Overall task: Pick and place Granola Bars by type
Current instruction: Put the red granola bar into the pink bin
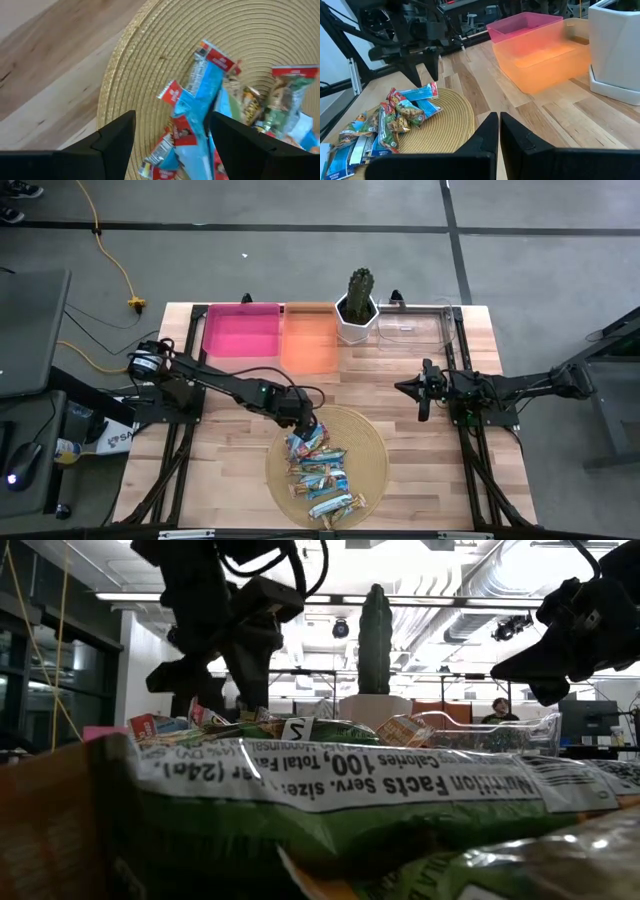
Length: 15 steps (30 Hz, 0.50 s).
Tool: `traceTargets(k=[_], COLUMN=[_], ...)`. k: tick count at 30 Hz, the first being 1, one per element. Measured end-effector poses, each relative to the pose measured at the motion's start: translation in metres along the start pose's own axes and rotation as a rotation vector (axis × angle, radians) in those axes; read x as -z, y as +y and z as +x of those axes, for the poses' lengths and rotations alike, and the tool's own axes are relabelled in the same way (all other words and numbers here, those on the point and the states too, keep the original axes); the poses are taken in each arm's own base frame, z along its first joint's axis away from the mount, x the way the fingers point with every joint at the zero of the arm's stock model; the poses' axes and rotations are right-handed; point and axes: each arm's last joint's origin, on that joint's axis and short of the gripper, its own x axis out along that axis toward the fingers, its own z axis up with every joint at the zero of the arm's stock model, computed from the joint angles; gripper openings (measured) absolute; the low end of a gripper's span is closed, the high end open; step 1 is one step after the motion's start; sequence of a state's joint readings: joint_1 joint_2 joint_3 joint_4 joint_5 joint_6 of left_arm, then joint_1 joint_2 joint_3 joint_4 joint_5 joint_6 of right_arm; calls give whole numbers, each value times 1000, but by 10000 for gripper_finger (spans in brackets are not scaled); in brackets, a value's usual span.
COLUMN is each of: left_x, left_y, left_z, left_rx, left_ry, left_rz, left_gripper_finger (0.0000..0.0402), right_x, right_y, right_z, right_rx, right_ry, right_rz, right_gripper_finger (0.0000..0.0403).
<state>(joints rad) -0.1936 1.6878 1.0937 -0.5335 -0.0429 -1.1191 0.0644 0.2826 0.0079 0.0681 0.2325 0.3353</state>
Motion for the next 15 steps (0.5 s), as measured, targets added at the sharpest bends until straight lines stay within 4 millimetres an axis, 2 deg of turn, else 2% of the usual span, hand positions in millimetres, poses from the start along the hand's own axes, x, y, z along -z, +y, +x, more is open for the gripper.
traceTargets(k=[5, 15], left_x=[3, 1], left_y=[6, -1], left_z=[6, 7], left_rx=[5, 100], left_ry=[0, -2], left_rz=[-19, -15], left_gripper_finger=[250, 250], right_x=[0, 0], right_y=[0, 0], right_z=[0, 0], right_rx=[-1, -1], right_ry=[-2, -3], right_rz=[-1, -1], right_gripper_finger=[0, 0])
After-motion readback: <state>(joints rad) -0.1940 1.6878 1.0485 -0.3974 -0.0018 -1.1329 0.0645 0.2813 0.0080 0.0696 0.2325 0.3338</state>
